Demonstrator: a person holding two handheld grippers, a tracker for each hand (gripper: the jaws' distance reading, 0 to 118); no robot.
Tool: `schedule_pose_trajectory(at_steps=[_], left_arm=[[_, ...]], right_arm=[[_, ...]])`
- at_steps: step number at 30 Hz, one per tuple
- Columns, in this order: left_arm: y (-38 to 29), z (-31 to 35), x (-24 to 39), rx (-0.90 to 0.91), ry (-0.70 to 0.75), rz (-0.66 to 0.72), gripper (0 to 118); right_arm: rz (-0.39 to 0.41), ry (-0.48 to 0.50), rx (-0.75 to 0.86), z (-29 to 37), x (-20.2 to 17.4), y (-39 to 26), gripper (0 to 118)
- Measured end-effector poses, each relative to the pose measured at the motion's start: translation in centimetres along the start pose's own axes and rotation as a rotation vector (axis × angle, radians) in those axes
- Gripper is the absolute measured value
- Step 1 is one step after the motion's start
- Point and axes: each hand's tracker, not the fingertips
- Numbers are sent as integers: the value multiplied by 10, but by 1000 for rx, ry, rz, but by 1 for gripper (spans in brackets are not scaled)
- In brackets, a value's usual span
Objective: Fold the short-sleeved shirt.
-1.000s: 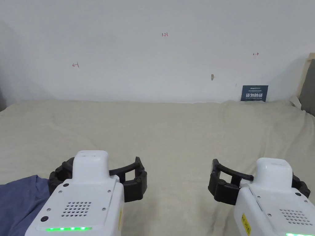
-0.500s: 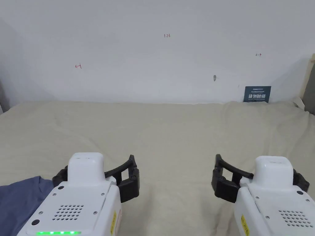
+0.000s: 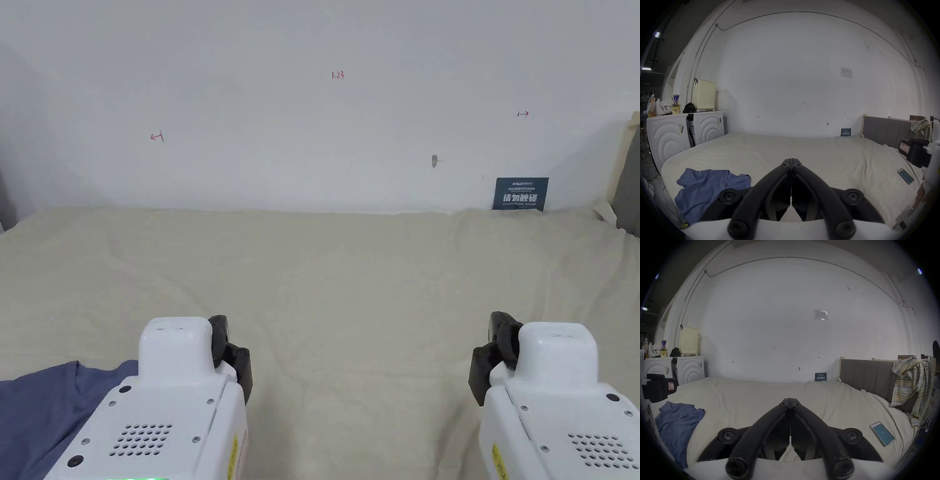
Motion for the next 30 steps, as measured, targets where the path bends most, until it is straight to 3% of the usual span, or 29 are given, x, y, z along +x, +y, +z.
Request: schedule_pose_trajectory(at_steps=[10, 17, 30], left_arm=[[-1, -1, 3, -9, -15, -17, 0], [8, 10, -29, -2, 53, -8, 0], [17, 80, -145, -21, 434, 22, 0]], right_arm=[[25, 18, -4, -3, -8, 3, 0], [22, 95, -15, -13, -35, 6, 0], [51, 518, -27, -11, -176, 5, 0]])
